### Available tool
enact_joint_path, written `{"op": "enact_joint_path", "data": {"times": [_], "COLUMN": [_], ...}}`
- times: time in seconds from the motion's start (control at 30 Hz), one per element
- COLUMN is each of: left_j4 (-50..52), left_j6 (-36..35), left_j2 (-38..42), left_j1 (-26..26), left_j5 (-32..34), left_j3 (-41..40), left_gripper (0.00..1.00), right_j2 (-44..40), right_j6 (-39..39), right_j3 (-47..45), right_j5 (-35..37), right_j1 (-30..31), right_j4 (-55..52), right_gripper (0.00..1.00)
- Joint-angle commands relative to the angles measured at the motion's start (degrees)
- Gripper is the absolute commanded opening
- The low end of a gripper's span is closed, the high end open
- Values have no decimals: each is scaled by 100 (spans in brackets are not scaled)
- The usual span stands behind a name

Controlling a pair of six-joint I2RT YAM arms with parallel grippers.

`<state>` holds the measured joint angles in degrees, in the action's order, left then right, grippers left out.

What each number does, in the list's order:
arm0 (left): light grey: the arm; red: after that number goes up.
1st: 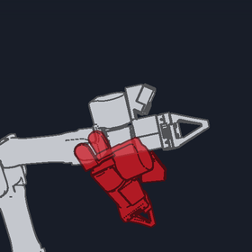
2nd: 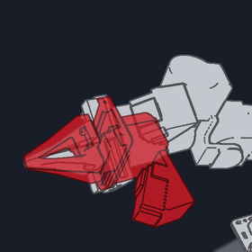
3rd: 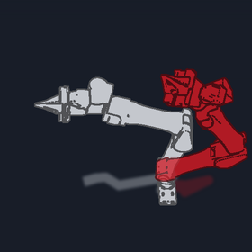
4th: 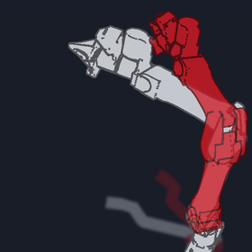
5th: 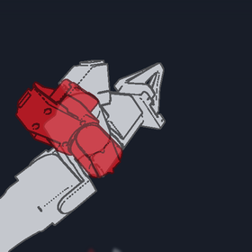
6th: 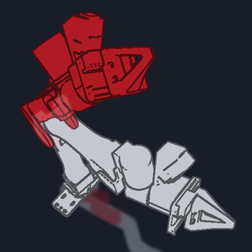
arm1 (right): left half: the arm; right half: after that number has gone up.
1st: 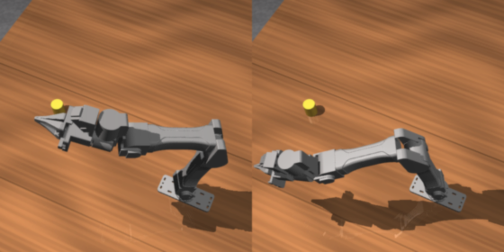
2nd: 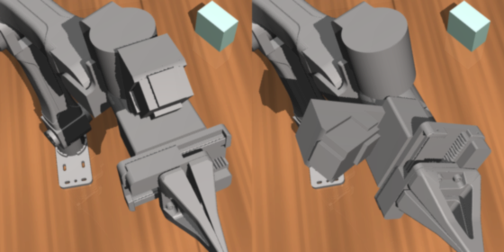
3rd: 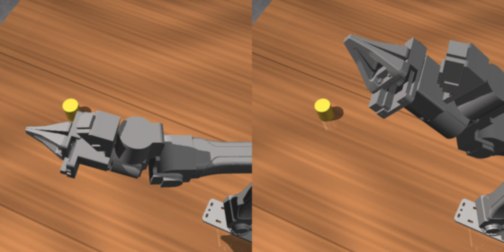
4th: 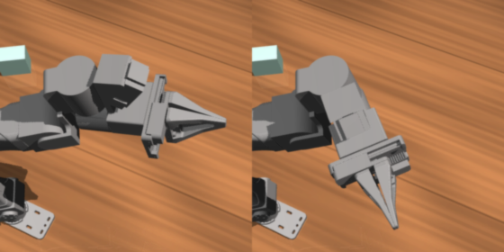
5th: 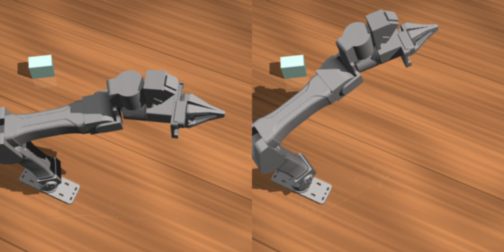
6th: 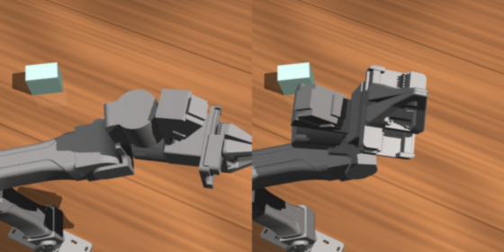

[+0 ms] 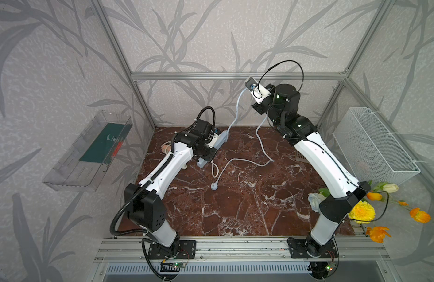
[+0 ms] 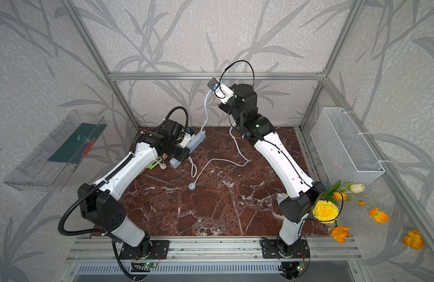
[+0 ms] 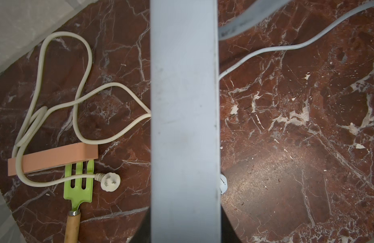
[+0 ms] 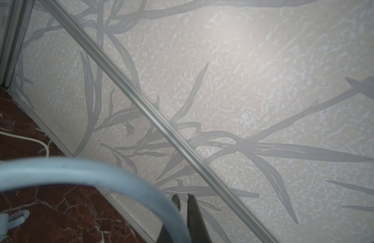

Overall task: Wrap the cord around the power strip
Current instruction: Wrap the power cord around the power strip.

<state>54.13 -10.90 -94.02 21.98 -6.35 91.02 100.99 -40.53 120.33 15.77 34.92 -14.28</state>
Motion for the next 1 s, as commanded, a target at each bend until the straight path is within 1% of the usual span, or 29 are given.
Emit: {"op": "enact_joint_path", "data": {"times": [0.0,0.13,0.23,0.3,0.43,0.5,0.53,0.6,0.67,0.77,0.83,0.87,0.93,0.97], "left_j4": [556,666,644,411,-763,-1099,-1083,-868,-901,-1674,-2125,-2454,-3056,-3184], "left_j6": [-179,-665,-1096,-1386,-1664,-1644,-1635,-1693,-1742,-1488,-1336,-1140,-997,-960], "left_j2": [-26,52,366,761,1868,2232,2264,2137,2059,2249,2457,2582,2815,2857], "left_j1": [190,554,720,907,1166,1221,1272,1430,1570,1604,1591,1590,1576,1529], "left_j5": [-740,-1151,-1562,-1910,-2313,-2548,-2707,-2966,-3228,-3531,-3559,-3400,-3271,-3239], "left_j3": [253,177,-56,-354,-1216,-1346,-1235,-897,-622,-618,-646,-718,-959,-1000], "left_gripper": [0,0,0,0,0,0,0,0,0,0,0,0,0,0], "right_j2": [-450,-227,11,162,387,466,503,579,682,829,884,918,998,1021], "right_j6": [8,152,240,700,1595,1849,1974,2115,2227,2264,2412,2547,2817,2924], "right_j3": [235,735,1043,1228,1347,1269,1232,1180,1116,801,502,339,88,-96], "right_j5": [-314,-635,-823,-1101,-1625,-1877,-1969,-2144,-2256,-2232,-2303,-2363,-2501,-2564], "right_j1": [272,287,137,-141,-769,-943,-991,-1013,-1004,-1043,-1128,-1187,-1271,-1277], "right_j4": [297,119,73,29,47,118,137,133,115,157,200,230,258,337], "right_gripper": [0,0,0,0,0,0,0,0,0,0,0,0,0,0]}}
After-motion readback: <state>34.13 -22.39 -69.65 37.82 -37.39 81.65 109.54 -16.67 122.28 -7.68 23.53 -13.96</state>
